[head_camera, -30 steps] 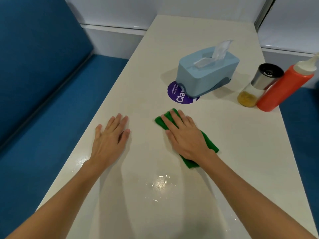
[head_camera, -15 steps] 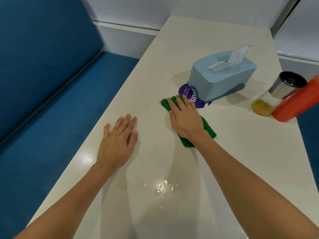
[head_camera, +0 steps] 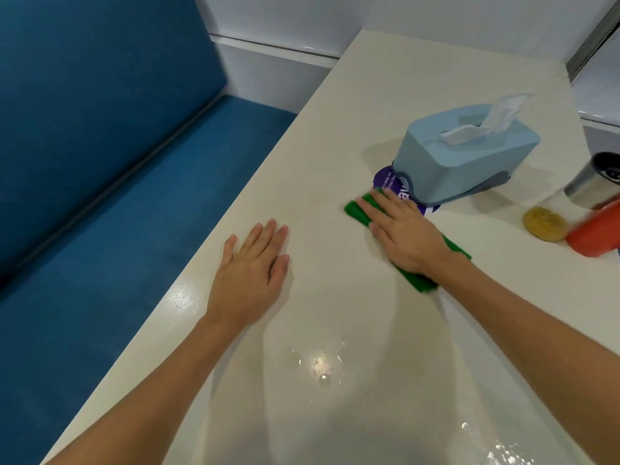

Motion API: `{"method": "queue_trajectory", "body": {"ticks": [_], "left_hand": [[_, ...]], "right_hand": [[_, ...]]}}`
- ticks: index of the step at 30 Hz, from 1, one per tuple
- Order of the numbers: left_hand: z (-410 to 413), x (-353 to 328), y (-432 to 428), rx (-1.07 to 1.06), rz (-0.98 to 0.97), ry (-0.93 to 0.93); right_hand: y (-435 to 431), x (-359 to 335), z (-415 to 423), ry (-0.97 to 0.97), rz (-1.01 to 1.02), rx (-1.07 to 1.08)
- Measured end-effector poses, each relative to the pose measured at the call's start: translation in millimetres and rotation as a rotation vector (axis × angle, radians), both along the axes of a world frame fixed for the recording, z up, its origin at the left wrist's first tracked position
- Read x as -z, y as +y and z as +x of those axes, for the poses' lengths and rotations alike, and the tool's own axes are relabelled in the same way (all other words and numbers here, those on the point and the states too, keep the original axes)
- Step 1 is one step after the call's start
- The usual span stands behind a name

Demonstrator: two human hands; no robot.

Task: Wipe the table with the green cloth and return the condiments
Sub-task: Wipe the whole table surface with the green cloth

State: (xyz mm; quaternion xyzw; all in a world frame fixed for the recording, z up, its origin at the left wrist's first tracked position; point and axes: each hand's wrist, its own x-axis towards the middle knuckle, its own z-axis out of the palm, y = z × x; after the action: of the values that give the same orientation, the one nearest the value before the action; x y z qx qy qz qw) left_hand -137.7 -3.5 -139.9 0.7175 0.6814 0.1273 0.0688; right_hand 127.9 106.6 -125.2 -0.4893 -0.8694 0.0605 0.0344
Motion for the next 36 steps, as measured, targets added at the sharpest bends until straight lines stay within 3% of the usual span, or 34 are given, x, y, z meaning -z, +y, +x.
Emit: {"method": "queue_trajectory", "body": {"ticks": [5, 9, 13, 16, 23, 28, 32, 36], "left_hand": [[-3, 2, 3, -0.001, 0.013, -0.024], [-9, 4, 3, 0.001, -0.005, -0.019], [-9, -3, 4, 0.03, -0.048, -0.087], [-21, -11, 5, 0.04, -0.029, -0.056], [-41, -5, 0, 0.01, -0.038, -0.034], [-43, -4, 4, -0.005, -0.046, -0.014], [-40, -3, 2, -0.01, -0.044, -0.014], [-37, -4, 1, -0.012, -0.024, -0.025]], "right_hand": [[45, 7, -58, -0.004, 0.053, 0.124], [9, 9, -74, 0.027, 0.029, -0.039], [-41, 2, -25, -0.007, -0.002, -0.136], [-29, -3, -6, -0.047, 0.029, -0.025], [46, 1, -75, -0.047, 0.024, 0.18], [31, 1, -106, -0.019, 0.032, 0.021], [-25, -2, -74, 0.021, -0.023, -0.168], [-28, -1, -27, -0.041, 0.001, -0.086]]}}
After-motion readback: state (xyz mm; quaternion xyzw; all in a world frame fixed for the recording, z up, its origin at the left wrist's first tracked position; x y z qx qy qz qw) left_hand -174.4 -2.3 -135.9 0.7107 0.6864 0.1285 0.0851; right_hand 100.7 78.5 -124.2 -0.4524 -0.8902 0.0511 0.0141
